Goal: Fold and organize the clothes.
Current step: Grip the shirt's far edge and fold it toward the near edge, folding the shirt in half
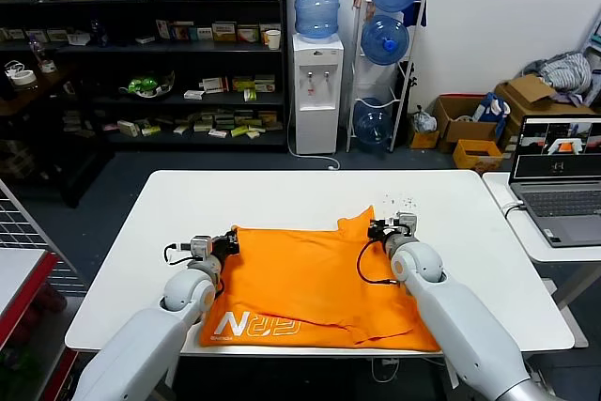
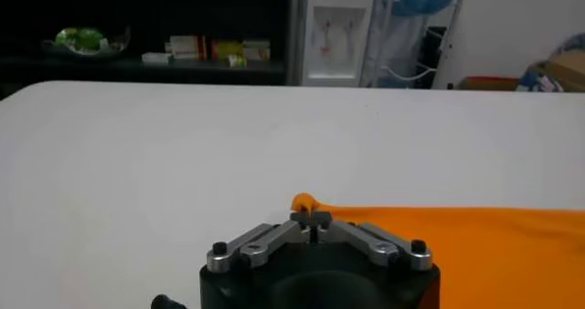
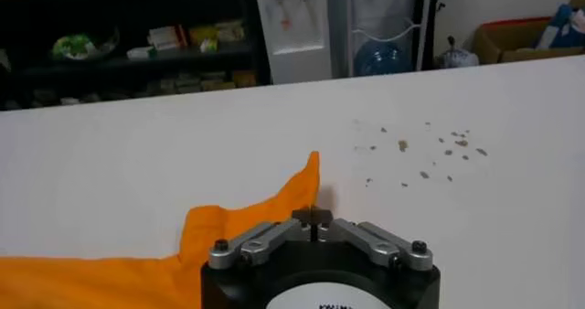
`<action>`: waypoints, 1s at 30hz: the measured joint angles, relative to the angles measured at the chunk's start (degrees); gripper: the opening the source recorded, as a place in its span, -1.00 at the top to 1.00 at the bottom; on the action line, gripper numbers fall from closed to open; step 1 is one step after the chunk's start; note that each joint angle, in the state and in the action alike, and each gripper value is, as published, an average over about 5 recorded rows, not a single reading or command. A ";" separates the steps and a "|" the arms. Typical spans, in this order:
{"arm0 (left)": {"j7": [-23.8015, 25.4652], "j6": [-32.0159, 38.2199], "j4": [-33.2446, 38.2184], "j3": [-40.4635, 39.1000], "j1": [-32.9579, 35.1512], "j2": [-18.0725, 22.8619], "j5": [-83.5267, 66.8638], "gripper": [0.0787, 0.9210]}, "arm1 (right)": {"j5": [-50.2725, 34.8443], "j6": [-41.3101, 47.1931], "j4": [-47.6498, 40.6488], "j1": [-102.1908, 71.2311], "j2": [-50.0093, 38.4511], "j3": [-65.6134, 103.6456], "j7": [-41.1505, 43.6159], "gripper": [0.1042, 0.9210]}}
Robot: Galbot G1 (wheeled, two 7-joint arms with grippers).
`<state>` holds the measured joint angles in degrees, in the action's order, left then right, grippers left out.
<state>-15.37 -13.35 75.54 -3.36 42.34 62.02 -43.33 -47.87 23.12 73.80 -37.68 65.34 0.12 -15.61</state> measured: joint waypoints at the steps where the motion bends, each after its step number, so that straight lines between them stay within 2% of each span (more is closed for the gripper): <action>1: -0.11 0.03 0.66 0.20 0.26 -0.19 -0.07 0.96 | -0.14 -0.24 0.64 -0.39 -0.28 0.20 -0.01 0.95; 13: -2.10 -0.26 11.66 2.72 6.14 -3.70 -0.96 0.96 | -3.01 -0.57 12.84 -8.89 -6.00 3.71 -2.09 0.95; 30: -4.95 -0.55 27.68 6.91 20.18 -9.58 -0.74 0.96 | -6.63 1.26 30.30 -24.49 -14.83 10.60 -6.14 0.95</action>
<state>-20.32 -13.90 103.22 3.55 62.52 52.44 -44.07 -54.50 24.38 104.10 -62.17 50.52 10.72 -21.74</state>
